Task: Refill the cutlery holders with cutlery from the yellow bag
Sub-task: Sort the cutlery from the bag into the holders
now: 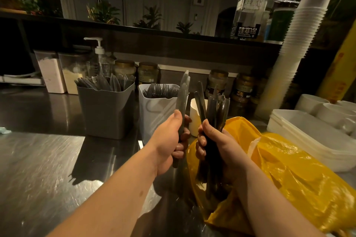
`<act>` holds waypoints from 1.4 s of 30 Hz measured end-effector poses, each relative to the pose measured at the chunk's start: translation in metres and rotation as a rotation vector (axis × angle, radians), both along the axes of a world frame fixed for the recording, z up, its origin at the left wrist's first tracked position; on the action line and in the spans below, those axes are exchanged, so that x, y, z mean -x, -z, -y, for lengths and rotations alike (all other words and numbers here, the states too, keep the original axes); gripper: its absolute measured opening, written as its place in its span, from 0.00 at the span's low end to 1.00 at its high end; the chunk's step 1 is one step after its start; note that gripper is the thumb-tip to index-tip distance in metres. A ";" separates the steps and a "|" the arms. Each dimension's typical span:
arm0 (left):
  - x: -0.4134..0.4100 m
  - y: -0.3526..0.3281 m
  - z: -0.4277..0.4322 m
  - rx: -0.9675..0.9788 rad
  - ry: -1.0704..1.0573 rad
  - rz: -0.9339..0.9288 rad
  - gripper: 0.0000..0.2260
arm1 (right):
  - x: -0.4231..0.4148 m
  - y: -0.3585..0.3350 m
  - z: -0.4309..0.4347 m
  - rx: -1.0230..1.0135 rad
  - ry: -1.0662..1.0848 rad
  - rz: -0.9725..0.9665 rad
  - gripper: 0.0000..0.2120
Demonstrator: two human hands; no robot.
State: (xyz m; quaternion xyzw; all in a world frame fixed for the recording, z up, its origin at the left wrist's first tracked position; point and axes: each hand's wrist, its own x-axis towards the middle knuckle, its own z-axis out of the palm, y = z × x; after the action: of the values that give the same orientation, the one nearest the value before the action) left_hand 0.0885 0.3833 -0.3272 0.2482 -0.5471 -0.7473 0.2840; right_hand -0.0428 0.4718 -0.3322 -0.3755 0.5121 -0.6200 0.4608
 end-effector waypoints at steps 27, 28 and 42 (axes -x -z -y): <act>-0.086 -0.101 0.151 0.433 -0.845 -0.305 0.12 | -0.001 0.022 0.017 -0.120 0.027 -0.126 0.46; -0.085 -0.104 0.150 0.432 -0.833 -0.329 0.13 | -0.001 0.023 0.017 -0.114 0.022 -0.128 0.46; -0.062 -0.083 0.155 0.381 -0.765 0.218 0.16 | -0.008 0.015 0.009 0.010 -0.078 -0.071 0.30</act>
State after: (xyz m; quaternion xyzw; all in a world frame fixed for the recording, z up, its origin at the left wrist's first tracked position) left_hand 0.1508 0.2281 -0.2445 0.4535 -0.5708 -0.4435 0.5214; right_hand -0.0346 0.4626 -0.3467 -0.4191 0.5099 -0.5906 0.4642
